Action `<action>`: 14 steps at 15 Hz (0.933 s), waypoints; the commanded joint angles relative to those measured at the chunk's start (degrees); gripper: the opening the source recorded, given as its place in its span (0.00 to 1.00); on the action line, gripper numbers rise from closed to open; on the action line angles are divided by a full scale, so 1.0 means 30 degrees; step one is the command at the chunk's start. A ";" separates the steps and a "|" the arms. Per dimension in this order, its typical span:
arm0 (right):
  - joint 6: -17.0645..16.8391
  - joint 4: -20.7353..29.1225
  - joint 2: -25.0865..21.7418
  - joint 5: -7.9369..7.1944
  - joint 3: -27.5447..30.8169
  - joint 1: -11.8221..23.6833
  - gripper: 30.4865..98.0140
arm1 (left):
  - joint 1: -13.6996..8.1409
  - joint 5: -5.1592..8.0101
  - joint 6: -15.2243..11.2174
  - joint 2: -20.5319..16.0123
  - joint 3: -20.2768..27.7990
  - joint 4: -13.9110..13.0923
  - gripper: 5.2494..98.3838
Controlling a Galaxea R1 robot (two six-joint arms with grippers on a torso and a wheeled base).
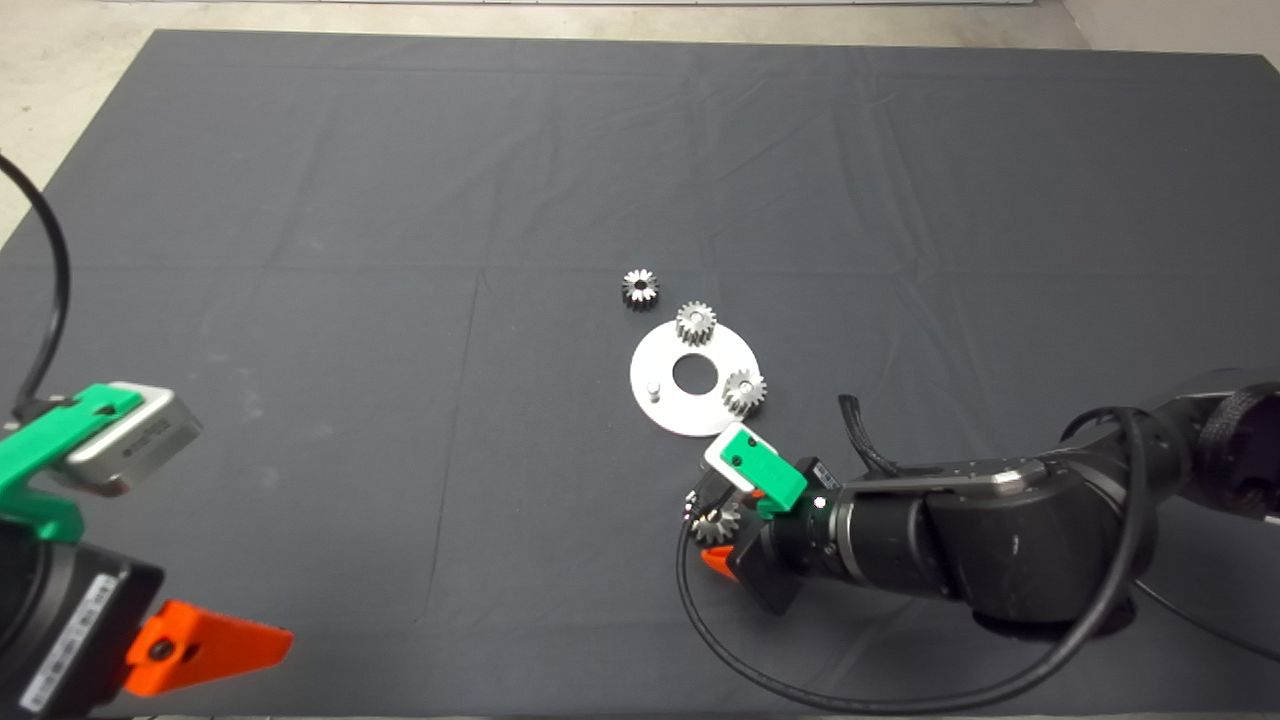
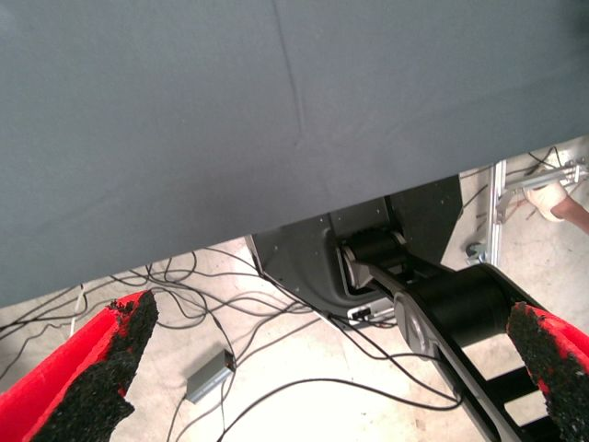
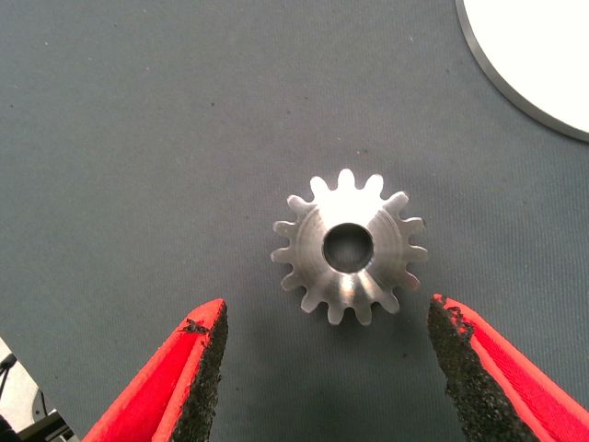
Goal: Remove an incorrectly installed larger gear and replace it with the correct smaller gear
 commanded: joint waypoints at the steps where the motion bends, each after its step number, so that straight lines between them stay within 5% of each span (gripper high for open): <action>1: 0.0112 -0.0132 -0.0122 -0.1087 0.0374 0.1108 0.41 | -0.0023 0.0015 -0.0097 0.0026 0.0234 -0.0340 0.99; 4: 0.0428 -0.0127 0.0046 -0.1058 -0.0086 0.3804 0.48 | 0.0002 0.0015 -0.0097 0.0026 0.0234 -0.0340 0.99; 6: 0.0429 -0.0131 0.0908 -0.1025 -0.2520 0.5016 0.51 | 0.0006 0.0015 -0.0097 0.0026 0.0234 -0.0340 0.99; 13: 0.1438 -0.0073 0.4195 -0.0748 -0.9789 0.6278 0.59 | 0.0181 0.0015 -0.0097 0.0026 0.0234 -0.0340 0.99; 14: 0.1683 -0.0073 0.4298 -0.0361 -0.9992 0.6336 0.62 | 0.0240 0.0015 -0.0097 0.0026 0.0234 -0.0340 0.99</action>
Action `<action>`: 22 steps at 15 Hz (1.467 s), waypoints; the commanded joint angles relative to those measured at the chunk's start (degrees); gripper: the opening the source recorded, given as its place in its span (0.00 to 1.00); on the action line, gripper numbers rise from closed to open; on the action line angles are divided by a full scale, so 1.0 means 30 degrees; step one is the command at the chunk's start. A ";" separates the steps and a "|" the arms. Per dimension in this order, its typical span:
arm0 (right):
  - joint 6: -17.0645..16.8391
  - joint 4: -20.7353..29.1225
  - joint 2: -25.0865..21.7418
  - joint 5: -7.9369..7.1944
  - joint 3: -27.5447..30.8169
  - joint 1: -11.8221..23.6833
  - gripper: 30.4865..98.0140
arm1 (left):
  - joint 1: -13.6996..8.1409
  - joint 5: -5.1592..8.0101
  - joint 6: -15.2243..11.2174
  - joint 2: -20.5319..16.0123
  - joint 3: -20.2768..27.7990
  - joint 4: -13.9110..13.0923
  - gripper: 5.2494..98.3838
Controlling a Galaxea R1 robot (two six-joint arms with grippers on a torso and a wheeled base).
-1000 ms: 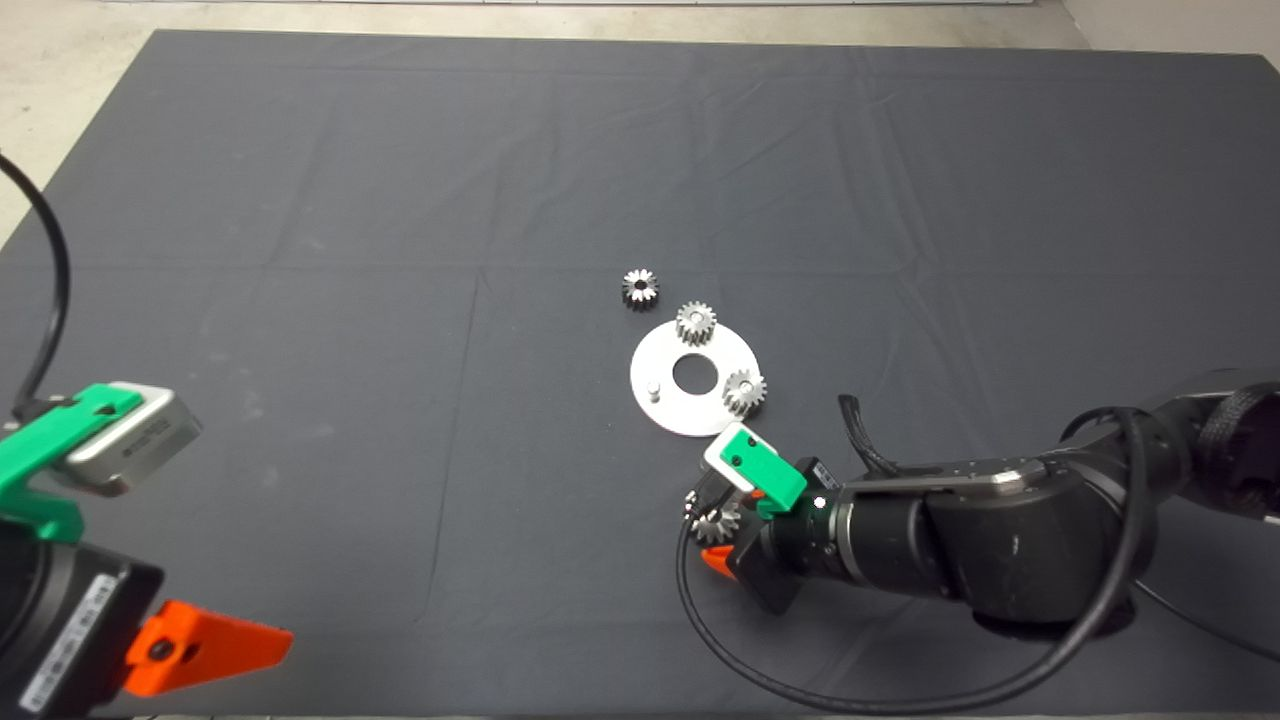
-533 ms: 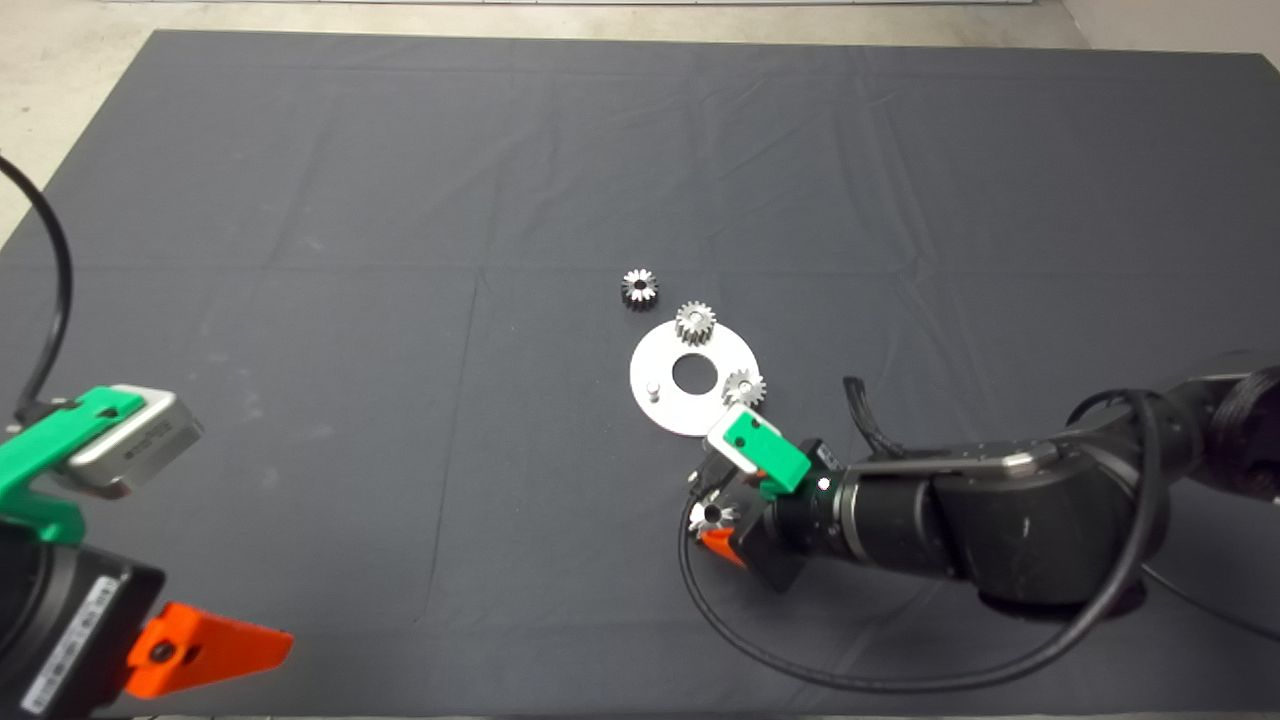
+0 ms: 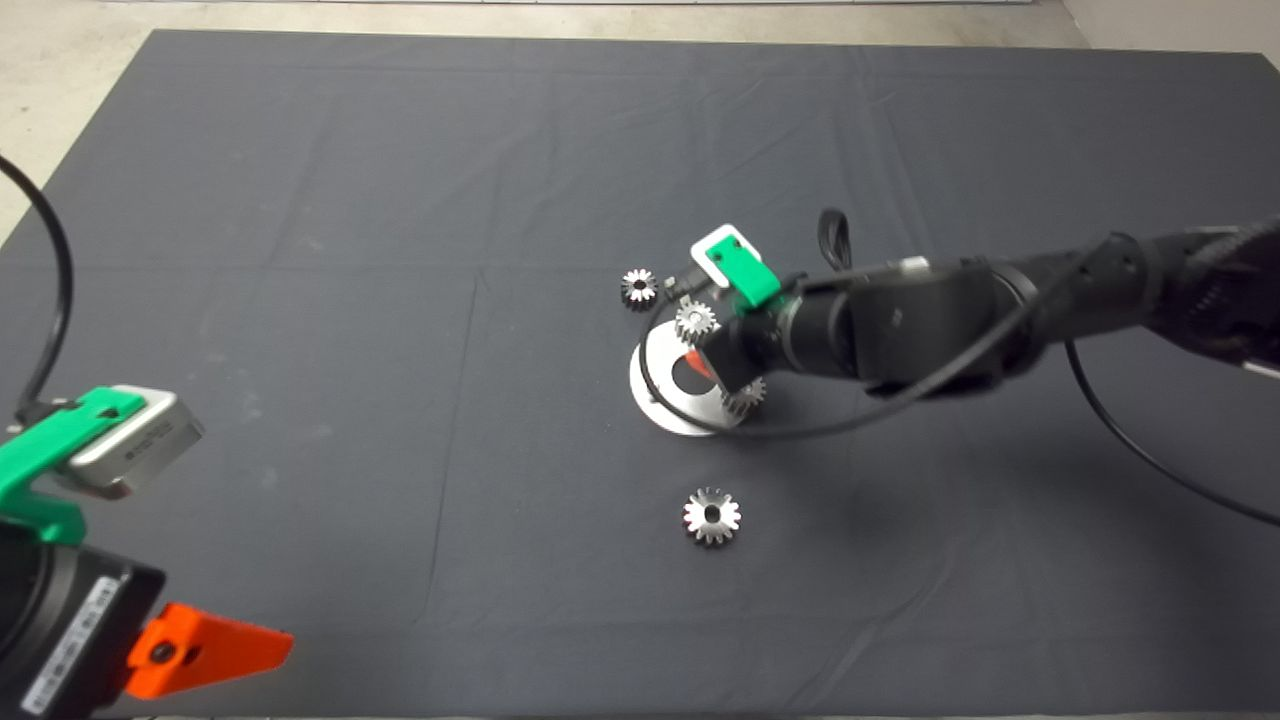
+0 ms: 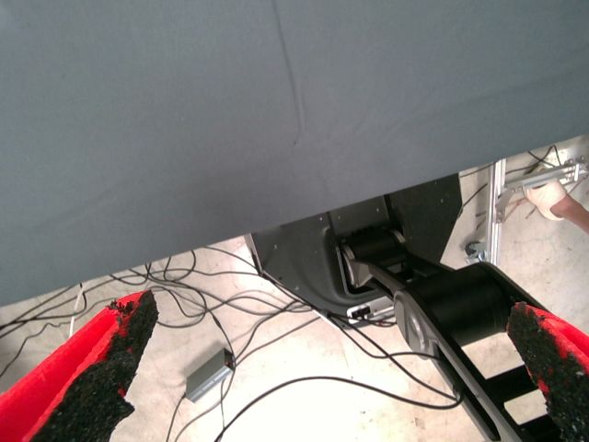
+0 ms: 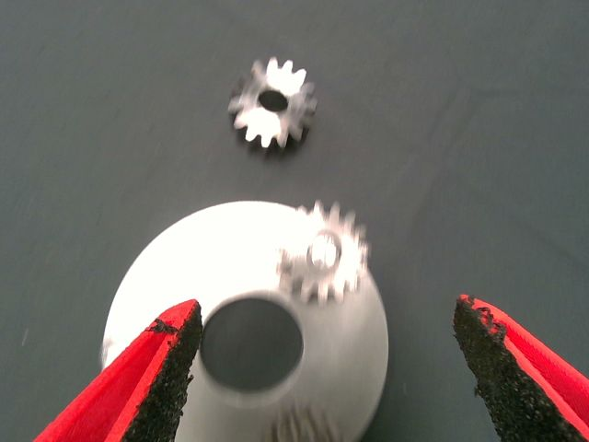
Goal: Remove an incorrectly installed larger gear and replace it with the correct smaller gear
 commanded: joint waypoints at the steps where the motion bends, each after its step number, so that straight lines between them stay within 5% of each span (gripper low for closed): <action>1: 0.0983 -0.0043 0.1769 0.0368 -0.2824 0.0819 0.63 | 0.0116 0.0023 -0.0097 0.0033 0.0226 -0.0340 0.99; 4: 0.1042 0.0222 0.2796 0.0962 -0.5085 0.0940 0.69 | 0.0146 -0.0008 -0.0071 0.0063 0.0226 -0.0340 0.99; 7: 0.1015 0.1275 0.3560 0.2665 -0.7464 0.0940 0.69 | 0.0354 -0.0036 -0.0097 0.0063 0.0226 -0.0340 0.99; 10: 0.1042 0.1747 0.3706 0.3833 -0.8260 0.0911 0.77 | 0.0409 -0.0065 -0.0097 0.0063 0.0226 -0.0340 0.99; 22: 0.1686 0.2271 0.3823 0.4685 -0.8899 0.0793 1.00 | 0.0761 -0.0299 -0.0068 0.0063 0.0226 -0.0340 0.99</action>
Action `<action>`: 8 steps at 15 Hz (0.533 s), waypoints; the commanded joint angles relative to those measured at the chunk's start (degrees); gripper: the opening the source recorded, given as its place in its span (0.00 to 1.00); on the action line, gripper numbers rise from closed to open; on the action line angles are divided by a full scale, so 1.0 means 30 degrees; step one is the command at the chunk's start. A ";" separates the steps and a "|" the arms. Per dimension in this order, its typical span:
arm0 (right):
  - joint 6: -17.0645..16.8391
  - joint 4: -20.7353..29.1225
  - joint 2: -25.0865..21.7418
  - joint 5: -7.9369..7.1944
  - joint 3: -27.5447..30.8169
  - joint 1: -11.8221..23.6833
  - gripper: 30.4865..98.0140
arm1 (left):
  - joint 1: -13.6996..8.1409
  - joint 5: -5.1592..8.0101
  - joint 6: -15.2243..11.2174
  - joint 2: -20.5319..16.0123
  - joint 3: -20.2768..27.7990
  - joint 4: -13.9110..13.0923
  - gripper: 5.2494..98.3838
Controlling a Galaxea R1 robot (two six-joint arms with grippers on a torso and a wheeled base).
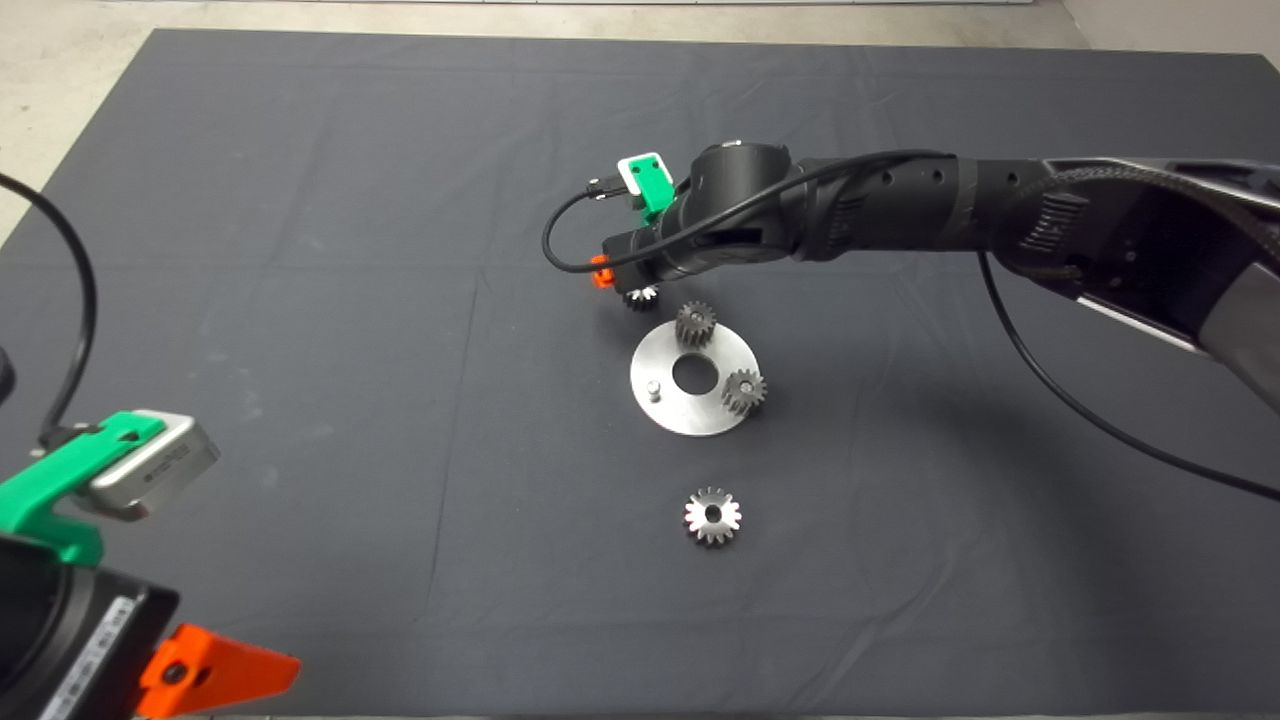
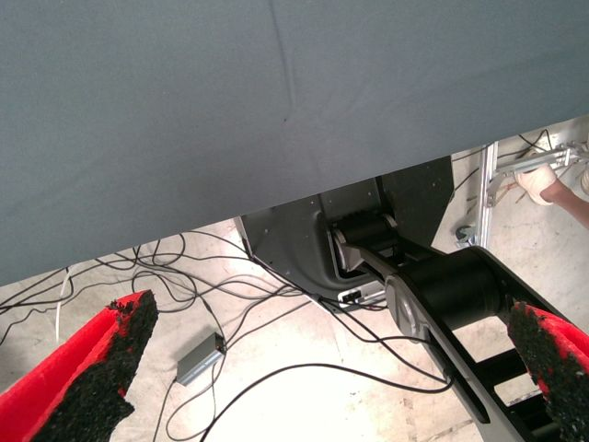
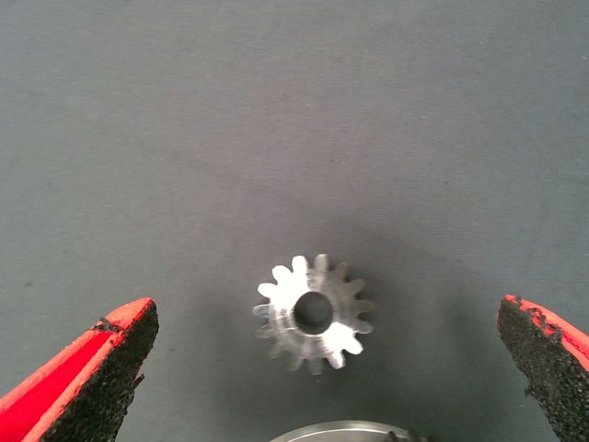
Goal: Remove an incorrectly installed larger gear and replace it with the correct smaller gear
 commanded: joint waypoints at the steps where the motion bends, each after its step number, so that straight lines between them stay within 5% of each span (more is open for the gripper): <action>1: 0.0001 0.0325 0.0106 0.0676 -0.0082 0.0243 1.00 | -0.0041 -0.0096 -0.0068 0.0011 0.0226 -0.0303 0.99; 5: -0.0138 0.0295 0.0106 0.1594 -0.0470 -0.0123 1.00 | -0.0041 -0.0096 -0.0049 0.0011 0.0226 -0.0303 0.99; 8: -0.0222 0.0266 0.0223 0.1723 -0.0528 -0.0445 1.00 | -0.0041 -0.0096 -0.0068 0.0011 0.0252 -0.0303 0.99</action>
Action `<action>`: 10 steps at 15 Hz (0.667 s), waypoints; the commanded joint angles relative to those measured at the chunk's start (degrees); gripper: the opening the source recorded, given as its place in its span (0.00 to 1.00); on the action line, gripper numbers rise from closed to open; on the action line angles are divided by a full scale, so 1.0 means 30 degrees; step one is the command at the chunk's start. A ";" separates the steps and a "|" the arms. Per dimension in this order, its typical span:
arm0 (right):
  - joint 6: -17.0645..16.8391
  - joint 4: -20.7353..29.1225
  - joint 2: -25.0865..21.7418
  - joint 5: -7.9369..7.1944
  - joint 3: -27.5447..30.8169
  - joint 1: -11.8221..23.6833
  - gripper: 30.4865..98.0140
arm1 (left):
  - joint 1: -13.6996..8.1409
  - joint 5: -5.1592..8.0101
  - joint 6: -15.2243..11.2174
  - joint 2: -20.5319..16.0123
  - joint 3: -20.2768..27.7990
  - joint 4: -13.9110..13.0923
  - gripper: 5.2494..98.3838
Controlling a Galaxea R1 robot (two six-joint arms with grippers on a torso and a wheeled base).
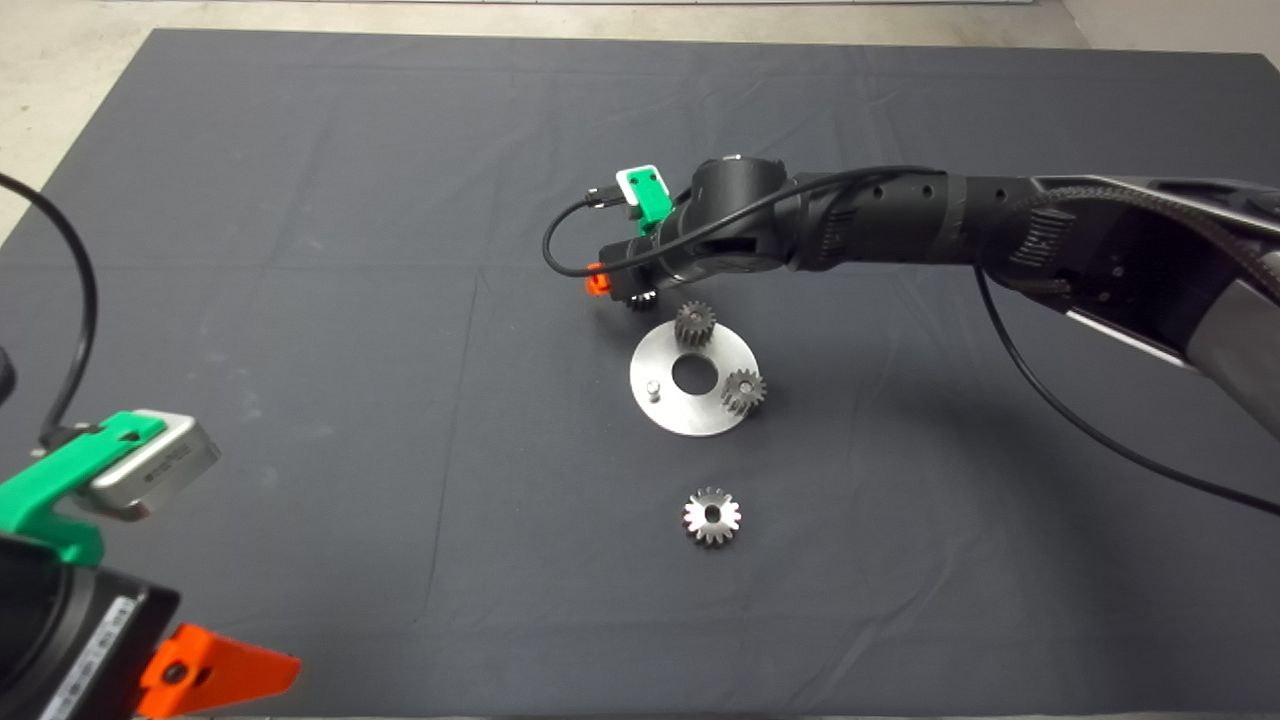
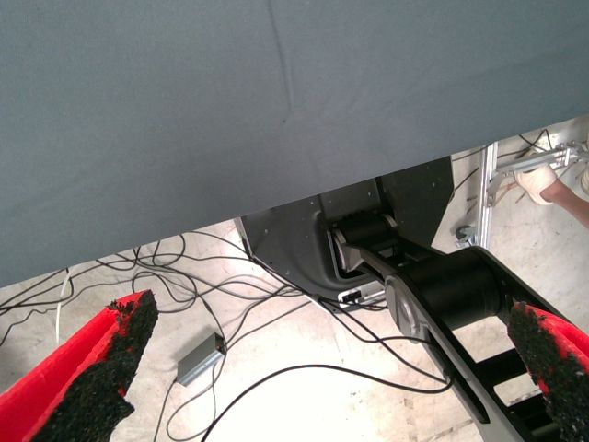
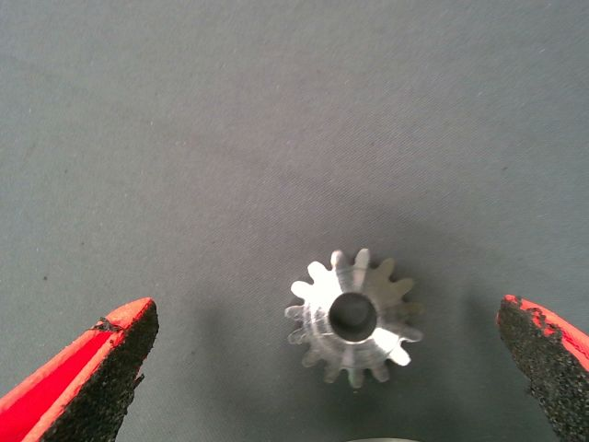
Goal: Remove an incorrectly installed larger gear and replace it with the correct smaller gear
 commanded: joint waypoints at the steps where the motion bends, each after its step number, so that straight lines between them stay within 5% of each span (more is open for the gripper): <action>1: -0.0090 0.0237 0.0174 0.0191 0.0028 0.0146 1.00 | -0.0041 -0.0072 -0.0068 -0.0018 0.0226 -0.0303 0.99; 10: -0.0785 0.0090 0.0086 0.0162 -0.0089 -0.0293 0.95 | -0.0018 -0.0072 -0.0068 -0.0048 0.0256 -0.0303 0.99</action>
